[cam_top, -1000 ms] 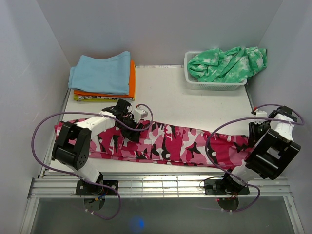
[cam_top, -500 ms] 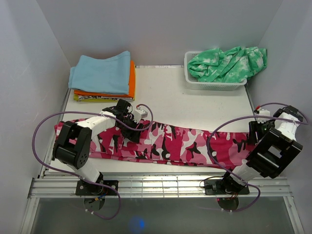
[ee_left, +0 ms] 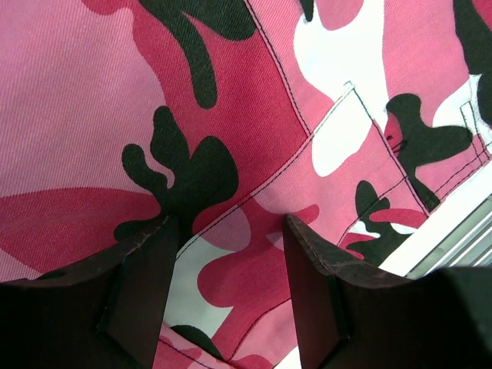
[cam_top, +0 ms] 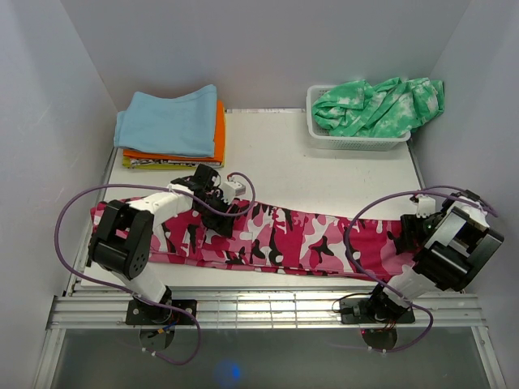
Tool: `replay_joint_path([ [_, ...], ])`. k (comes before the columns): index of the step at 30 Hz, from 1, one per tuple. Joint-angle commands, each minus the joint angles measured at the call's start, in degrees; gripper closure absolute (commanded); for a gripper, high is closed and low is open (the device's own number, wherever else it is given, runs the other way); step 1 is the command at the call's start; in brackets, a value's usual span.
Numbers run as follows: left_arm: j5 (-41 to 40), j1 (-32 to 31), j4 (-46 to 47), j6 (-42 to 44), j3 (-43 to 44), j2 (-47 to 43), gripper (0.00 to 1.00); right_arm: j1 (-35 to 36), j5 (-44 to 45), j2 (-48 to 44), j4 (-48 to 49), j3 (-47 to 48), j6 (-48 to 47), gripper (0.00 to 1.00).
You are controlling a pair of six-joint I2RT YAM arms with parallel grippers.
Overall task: Fold and stack the trousers
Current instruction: Fold the trousers
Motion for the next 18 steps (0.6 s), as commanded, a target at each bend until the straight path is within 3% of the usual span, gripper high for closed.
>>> replay_joint_path([
  [1, 1.00, 0.11, 0.33, -0.41, 1.66, -0.02, 0.32, -0.27, 0.31, -0.57, 3.96, -0.94, 1.01, 0.24],
  [4, 1.26, 0.11, 0.51, -0.67, 1.66, 0.24, 0.32, -0.27, 0.93, -1.28, 4.76, -1.21, 1.45, 0.19],
  [7, 1.53, 0.11, 0.69, -0.76, 2.01, 0.68, 0.32, -0.27, 1.02, -0.58, 4.59, -1.38, 1.80, 0.22],
  [10, 1.53, 0.11, 0.86, -0.85, 2.27, 1.21, 0.32, -0.18, -0.74, 0.91, 2.48, -1.12, 2.07, 0.38],
  [14, 1.44, 0.11, 0.86, -0.85, 2.27, 1.38, 0.32, -0.36, -3.90, 2.33, -1.82, 1.94, 2.42, 0.72],
  [16, 1.53, 0.11, 0.77, -0.93, 2.10, 1.30, 0.32, -0.36, -5.04, 1.98, -4.11, 3.27, 2.68, 0.82],
  [17, 1.53, 0.11, 0.86, -1.02, 2.10, 1.21, 0.32, -0.36, -5.31, 1.54, -5.07, 4.14, 2.68, 0.91],
  [18, 1.61, 0.11, 0.86, -1.11, 2.01, 1.21, 0.32, -0.36, -5.40, 1.27, -6.04, 5.63, 2.68, 0.92],
])
